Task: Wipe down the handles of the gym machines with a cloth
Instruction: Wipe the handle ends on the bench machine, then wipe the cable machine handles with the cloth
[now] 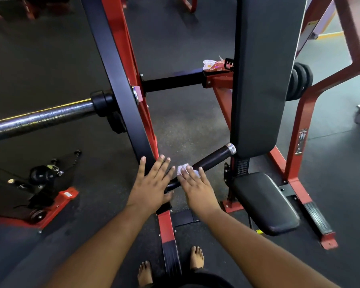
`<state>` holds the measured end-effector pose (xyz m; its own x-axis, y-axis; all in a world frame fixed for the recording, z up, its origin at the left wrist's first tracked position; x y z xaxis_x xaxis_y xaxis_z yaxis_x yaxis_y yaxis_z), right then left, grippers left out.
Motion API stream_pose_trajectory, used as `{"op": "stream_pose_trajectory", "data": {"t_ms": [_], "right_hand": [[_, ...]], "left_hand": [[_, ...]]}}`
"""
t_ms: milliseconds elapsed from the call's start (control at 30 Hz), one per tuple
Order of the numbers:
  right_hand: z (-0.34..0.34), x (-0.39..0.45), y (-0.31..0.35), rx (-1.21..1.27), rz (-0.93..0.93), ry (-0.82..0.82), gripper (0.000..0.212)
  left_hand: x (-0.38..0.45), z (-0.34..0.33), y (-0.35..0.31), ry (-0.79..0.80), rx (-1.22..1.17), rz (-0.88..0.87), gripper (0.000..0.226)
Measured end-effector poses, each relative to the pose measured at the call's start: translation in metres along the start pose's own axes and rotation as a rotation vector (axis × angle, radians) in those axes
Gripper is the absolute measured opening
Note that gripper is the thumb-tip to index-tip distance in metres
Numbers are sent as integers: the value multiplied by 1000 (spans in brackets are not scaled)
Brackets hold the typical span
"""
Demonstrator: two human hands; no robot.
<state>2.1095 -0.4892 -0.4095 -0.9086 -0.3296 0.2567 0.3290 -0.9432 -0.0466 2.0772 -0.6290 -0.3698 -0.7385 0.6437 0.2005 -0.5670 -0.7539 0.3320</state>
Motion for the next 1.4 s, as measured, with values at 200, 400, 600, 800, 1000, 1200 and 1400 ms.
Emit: {"op": "stream_pose_trajectory", "data": {"t_ms": [200,400,600,800,1000,1200,1400], "right_hand": [[6,-17,-76,-98,202,35,70],[35,-14,-135,-194,-183,28,86],[21,-12,-40,-24,-284,76,71],[35,-20,36,139,-284,113,67],[99,-6,139,331,-426,-56,44],[117,27,253,378,-313,14,32],[124,80,347,411,-166,72,31]], "left_hand": [[-4,0,-4,22,2,67,82],[-7,-1,-6,115,22,52,77],[-13,1,-12,224,-12,-30,73],[-78,8,-5,277,-153,-109,102],[-179,18,43,352,-376,86,101],[-277,35,121,422,-423,253,92],[-357,52,210,387,-424,482,87]]}}
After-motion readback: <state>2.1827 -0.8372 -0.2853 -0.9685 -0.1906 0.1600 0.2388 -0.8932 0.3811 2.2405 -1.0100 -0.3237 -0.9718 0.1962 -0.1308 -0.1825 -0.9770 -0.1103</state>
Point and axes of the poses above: each hand's wrist, its own x-axis towards the middle knuckle, its own z-axis out of the back of the hand, y = z × x, the point moved 6 cm from there along x, towards the middle knuckle, and after that the axes turned 10 degrees about -y, right-handed, at the moved point
